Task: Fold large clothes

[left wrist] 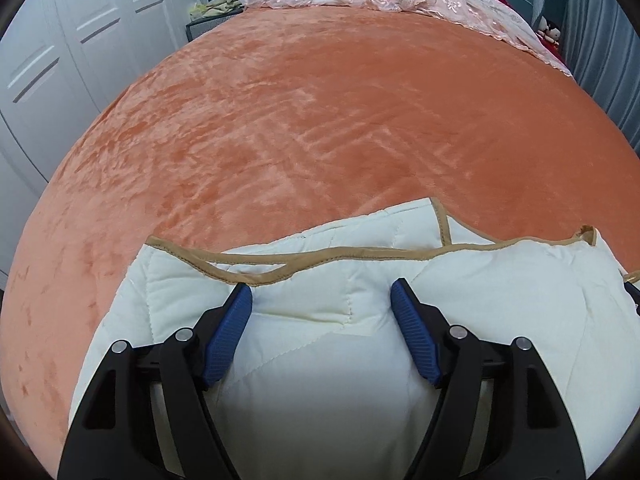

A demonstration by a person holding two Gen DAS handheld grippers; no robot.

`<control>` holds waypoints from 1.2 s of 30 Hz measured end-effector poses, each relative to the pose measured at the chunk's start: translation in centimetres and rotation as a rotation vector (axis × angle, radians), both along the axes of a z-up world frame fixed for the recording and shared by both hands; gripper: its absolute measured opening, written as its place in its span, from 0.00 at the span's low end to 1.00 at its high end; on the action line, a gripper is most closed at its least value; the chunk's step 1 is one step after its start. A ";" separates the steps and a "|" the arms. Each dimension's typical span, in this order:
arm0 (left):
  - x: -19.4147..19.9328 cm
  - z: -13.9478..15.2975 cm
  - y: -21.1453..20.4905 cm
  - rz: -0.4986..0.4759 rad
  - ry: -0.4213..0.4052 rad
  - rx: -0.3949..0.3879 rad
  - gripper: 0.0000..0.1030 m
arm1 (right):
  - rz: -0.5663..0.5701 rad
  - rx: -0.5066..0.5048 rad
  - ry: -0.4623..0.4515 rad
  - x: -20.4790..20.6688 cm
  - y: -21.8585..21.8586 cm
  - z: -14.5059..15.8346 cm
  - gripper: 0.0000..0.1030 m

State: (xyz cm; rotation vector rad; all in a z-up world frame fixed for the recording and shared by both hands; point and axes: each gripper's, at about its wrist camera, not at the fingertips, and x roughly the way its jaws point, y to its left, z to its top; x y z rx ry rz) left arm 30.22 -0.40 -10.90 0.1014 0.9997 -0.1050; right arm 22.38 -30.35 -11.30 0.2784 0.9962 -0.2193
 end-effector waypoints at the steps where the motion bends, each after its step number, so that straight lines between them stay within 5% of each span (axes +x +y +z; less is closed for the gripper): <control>1: 0.1 -0.2 0.0 0.005 -0.006 -0.002 0.68 | -0.004 0.011 -0.001 0.1 -0.2 -0.3 0.12; 10: 0.6 -0.9 0.6 0.043 -0.023 -0.053 0.70 | -0.027 0.077 -0.030 0.2 -1.2 -1.4 0.08; 14: 0.5 0.0 2.0 0.068 -0.012 -0.099 0.62 | -0.059 0.093 -0.040 -0.4 -1.9 -0.9 0.02; 18: -0.3 2.5 4.1 0.094 -0.031 -0.124 0.58 | -0.162 0.017 -0.043 -1.8 -2.7 1.8 0.00; 20: -1.0 4.8 4.8 0.120 -0.086 -0.086 0.57 | -0.201 -0.010 -0.090 -3.0 -2.6 4.4 0.09; 26: -1.7 9.6 0.8 0.036 -0.099 -0.153 0.58 | 0.016 0.064 -0.109 -1.1 4.2 8.3 0.10; 30: -1.8 7.7 -4.0 -0.031 -0.038 -0.112 0.59 | 0.128 0.083 -0.067 1.2 8.8 6.9 0.10; 36: -1.6 2.7 -6.3 -0.025 0.042 -0.068 0.58 | 0.129 0.080 0.028 2.3 10.4 2.6 0.10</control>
